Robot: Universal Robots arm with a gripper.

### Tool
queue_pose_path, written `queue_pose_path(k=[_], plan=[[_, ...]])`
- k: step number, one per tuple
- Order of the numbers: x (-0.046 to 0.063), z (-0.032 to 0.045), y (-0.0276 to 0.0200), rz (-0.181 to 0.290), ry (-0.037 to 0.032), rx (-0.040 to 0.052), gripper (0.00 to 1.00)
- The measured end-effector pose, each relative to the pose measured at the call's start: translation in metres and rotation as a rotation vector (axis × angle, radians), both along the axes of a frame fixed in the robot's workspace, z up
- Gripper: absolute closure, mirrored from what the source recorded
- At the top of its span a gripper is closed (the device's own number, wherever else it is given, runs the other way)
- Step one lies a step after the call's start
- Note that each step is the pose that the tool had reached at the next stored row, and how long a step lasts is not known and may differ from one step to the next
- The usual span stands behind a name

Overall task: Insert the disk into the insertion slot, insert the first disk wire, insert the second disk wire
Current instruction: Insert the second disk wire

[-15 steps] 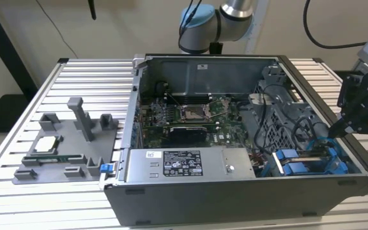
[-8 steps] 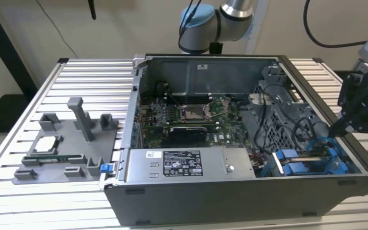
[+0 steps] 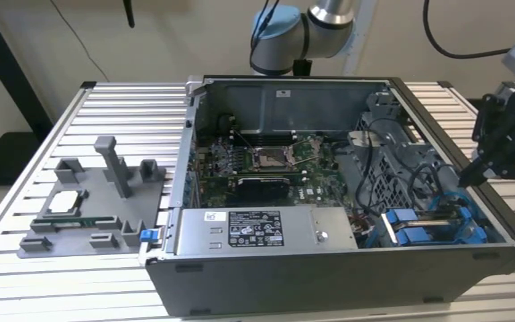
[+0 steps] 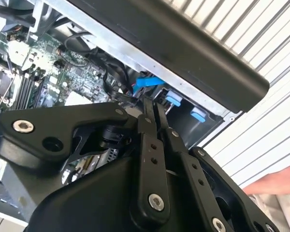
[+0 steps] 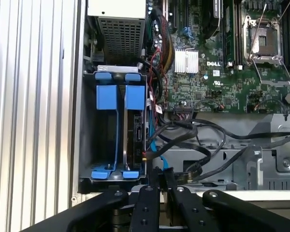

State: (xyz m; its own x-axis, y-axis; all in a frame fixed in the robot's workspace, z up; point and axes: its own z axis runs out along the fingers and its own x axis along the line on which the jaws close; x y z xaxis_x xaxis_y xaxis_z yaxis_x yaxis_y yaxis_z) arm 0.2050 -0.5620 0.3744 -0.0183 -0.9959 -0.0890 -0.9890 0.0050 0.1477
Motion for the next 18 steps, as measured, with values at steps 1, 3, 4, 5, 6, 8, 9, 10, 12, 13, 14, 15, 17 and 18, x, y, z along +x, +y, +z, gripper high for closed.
queue_pose_path(k=[1, 3, 4, 5, 6, 8, 9, 10, 12, 13, 14, 15, 17, 18], plan=[[-0.002, 0.0014, 0.0001, 0.0, 0.0001, 0.0002, 1.0], [-0.007, 0.0038, 0.0002, 0.0, 0.0001, 0.0002, 1.0], [-0.009, 0.005, 0.0002, 0.0, 0.0001, 0.0001, 1.0], [-0.012, 0.0061, 0.0002, 0.0, 0.0001, 0.0, 1.0], [-0.014, 0.0071, 0.0002, 0.0, 0.0001, 0.0, 1.0], [-0.02, 0.009, 0.0003, 0.0, 0.0001, 0.0001, 1.0], [-0.022, 0.0099, 0.0003, 0.0, 0.0001, 0.0, 1.0], [-0.025, 0.0105, 0.0002, 0.0, 0.0001, -0.0001, 1.0], [-0.03, 0.0113, 0.0003, 0.0, 0.0001, 0.0001, 1.0], [-0.033, 0.0115, 0.0002, 0.0, 0.0001, 0.0001, 1.0], [-0.037, 0.0115, 0.0002, 0.0, 0.0001, 0.0001, 1.0], [-0.04, 0.0116, 0.0002, 0.0, 0.0001, 0.0, 1.0], [-0.046, 0.0116, 0.0003, 0.0, 0.0001, 0.0001, 1.0], [-0.049, 0.0116, 0.0003, 0.0, 0.0001, 0.0001, 1.0]])
